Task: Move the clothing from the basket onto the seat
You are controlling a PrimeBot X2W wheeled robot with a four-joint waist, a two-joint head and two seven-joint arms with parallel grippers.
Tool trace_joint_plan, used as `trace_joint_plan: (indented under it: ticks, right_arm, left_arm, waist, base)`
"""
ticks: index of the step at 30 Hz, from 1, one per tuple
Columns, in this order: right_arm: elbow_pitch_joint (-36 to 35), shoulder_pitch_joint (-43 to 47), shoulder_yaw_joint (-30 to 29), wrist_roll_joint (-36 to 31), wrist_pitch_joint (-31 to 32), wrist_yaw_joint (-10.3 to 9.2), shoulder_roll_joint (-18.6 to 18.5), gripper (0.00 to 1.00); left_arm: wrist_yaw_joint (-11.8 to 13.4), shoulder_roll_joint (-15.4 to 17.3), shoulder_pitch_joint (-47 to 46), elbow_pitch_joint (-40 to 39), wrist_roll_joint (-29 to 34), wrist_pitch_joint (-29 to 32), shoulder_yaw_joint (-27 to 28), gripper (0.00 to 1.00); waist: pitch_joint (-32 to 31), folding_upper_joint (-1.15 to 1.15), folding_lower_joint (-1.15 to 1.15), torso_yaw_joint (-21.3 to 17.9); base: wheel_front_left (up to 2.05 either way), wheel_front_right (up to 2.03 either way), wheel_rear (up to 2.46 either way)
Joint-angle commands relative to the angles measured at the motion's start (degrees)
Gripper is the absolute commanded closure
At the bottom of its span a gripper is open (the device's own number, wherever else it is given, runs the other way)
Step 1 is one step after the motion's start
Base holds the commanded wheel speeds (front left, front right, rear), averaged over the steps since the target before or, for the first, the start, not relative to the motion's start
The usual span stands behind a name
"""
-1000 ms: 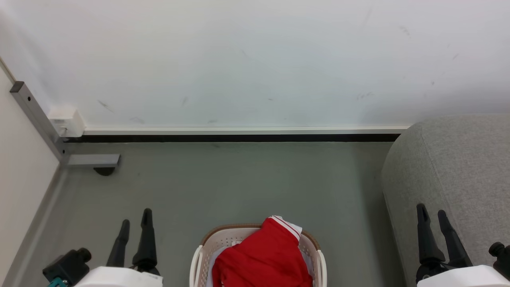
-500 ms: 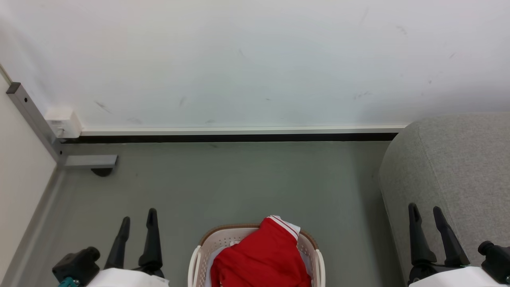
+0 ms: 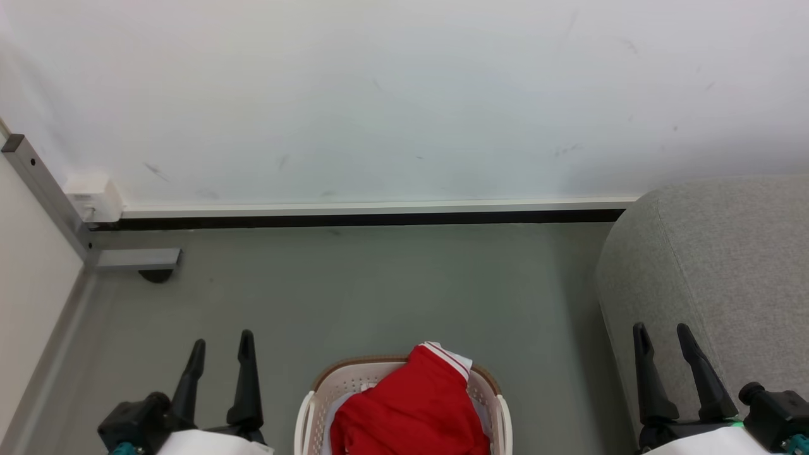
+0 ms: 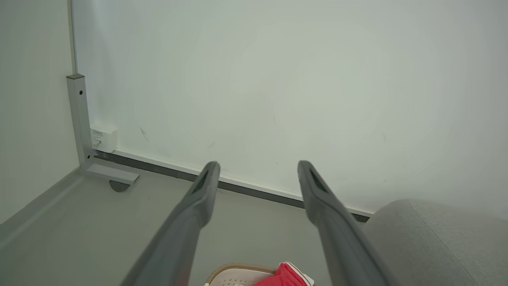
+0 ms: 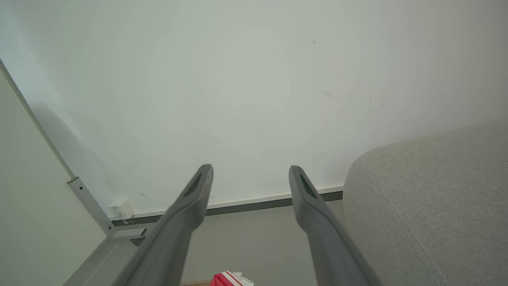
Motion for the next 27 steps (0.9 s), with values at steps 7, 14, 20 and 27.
trace_joint_plan:
  ticks: [7,14,20,27]
  right_arm:
    - [-0.7,-0.2,0.6,-4.2,-1.3,-0.09,-0.1,0.0]
    - [-0.6,-0.3,1.2,-7.0,-2.1,-0.1,-0.1,0.0]
    - [-1.0,-0.4,1.7,-8.9,-2.8,-0.1,-0.1,0.0]
    - [-1.2,-0.1,2.1,-11.4,-3.7,-0.11,-0.1,0.0]
  left_arm:
    - [0.5,0.6,0.3,-1.2,5.1,-1.3,-0.4,0.0]
    - [0.8,0.5,0.5,-1.5,8.4,-2.2,-0.7,0.0]
    - [1.0,0.5,0.9,-1.6,11.2,-2.9,-0.9,0.0]
    - [1.3,0.5,1.2,-1.8,14.3,-3.6,-1.2,0.0]
  waist:
    - [-0.1,0.0,0.0,-0.3]
    - [-0.4,0.0,0.0,-0.6]
    - [-0.5,0.0,0.0,-0.9]
    - [-0.6,0.0,0.0,-1.4]
  base:
    - [0.0,0.0,0.0]
    - [0.0,0.0,0.0]
    - [0.0,0.0,0.0]
    - [0.0,0.0,0.0]
